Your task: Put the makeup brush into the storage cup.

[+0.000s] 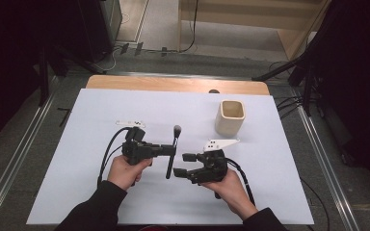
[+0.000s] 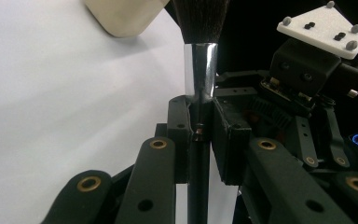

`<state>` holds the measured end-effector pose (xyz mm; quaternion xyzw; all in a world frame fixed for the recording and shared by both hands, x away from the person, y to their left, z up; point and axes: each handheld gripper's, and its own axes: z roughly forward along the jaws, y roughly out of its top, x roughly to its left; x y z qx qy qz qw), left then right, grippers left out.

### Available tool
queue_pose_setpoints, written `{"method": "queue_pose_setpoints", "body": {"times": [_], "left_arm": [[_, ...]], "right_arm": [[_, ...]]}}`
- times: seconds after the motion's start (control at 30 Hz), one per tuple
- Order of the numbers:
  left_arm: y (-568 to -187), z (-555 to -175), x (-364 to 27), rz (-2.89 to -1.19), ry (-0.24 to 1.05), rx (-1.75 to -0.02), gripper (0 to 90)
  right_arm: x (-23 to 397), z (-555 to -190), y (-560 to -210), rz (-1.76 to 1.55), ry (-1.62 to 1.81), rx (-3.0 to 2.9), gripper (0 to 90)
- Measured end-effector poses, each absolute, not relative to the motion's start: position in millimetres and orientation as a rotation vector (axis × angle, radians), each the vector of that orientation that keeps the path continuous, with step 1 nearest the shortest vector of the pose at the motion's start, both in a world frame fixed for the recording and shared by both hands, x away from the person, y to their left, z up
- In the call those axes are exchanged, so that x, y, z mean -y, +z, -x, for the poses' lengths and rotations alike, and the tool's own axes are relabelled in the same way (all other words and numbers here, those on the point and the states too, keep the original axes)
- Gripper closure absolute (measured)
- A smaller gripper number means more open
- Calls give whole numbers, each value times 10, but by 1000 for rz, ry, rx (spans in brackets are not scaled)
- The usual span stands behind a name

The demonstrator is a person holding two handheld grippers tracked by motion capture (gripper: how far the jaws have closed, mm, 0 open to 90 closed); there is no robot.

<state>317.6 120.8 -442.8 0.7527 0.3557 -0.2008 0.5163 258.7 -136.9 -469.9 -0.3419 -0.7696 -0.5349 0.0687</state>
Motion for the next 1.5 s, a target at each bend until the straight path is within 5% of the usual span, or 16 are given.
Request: {"method": "queue_pose_setpoints", "body": {"times": [0.53, 1.5], "left_arm": [[-4489, -3155, -1194, -1745, -473, -901, 790], [-4557, -3069, -1095, -1707, -432, -923, 790]], "right_arm": [[1251, -2572, -4710, 1172, -1602, 2167, 311], [1270, -2658, -4770, 1297, -1547, 2085, 648]]}}
